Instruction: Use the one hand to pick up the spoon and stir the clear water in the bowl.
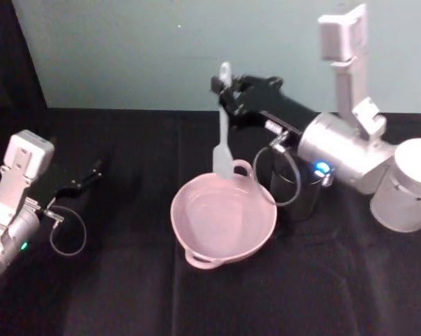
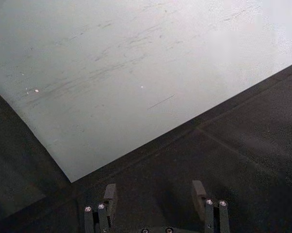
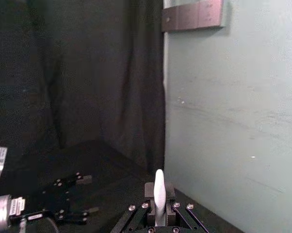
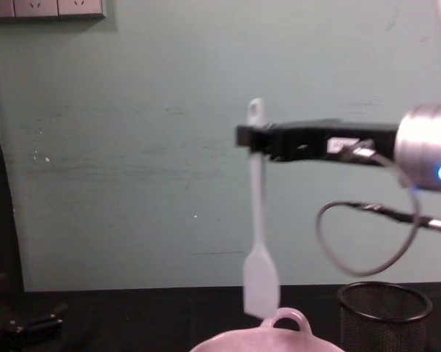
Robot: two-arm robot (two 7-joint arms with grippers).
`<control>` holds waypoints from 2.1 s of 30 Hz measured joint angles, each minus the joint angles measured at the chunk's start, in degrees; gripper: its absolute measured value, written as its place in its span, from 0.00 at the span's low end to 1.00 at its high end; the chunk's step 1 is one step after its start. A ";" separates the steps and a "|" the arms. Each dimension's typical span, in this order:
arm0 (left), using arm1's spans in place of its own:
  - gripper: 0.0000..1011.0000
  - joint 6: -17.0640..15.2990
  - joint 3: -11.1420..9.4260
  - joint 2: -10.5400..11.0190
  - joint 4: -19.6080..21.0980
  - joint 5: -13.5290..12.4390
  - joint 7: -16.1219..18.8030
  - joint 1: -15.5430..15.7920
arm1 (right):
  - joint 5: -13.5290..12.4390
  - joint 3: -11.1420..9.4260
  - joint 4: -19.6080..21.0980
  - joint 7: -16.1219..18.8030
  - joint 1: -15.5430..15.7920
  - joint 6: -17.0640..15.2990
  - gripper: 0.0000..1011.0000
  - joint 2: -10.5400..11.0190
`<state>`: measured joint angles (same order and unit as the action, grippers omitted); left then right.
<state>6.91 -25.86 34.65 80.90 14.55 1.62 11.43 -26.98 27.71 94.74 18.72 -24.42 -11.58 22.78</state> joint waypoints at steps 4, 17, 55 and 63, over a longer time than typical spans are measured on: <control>1.00 0.00 0.00 0.00 0.00 0.00 0.00 0.00 | 1.28 1.38 -2.00 0.65 -0.15 0.69 0.11 -1.65; 1.00 0.00 0.00 0.00 0.00 0.00 0.00 0.00 | 2.27 1.82 -5.06 2.05 3.51 2.02 0.11 -3.71; 1.00 0.00 0.00 0.00 0.00 0.00 0.00 0.00 | 2.80 -5.25 -4.68 0.84 8.52 4.24 0.11 -2.44; 1.00 0.00 0.00 0.00 0.00 0.00 0.00 0.00 | 3.76 -2.53 -2.20 2.02 9.47 3.30 0.11 -3.11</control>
<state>6.91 -25.86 34.64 80.90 14.55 1.62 11.43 -23.22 25.18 92.54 20.73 -14.95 -8.28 19.67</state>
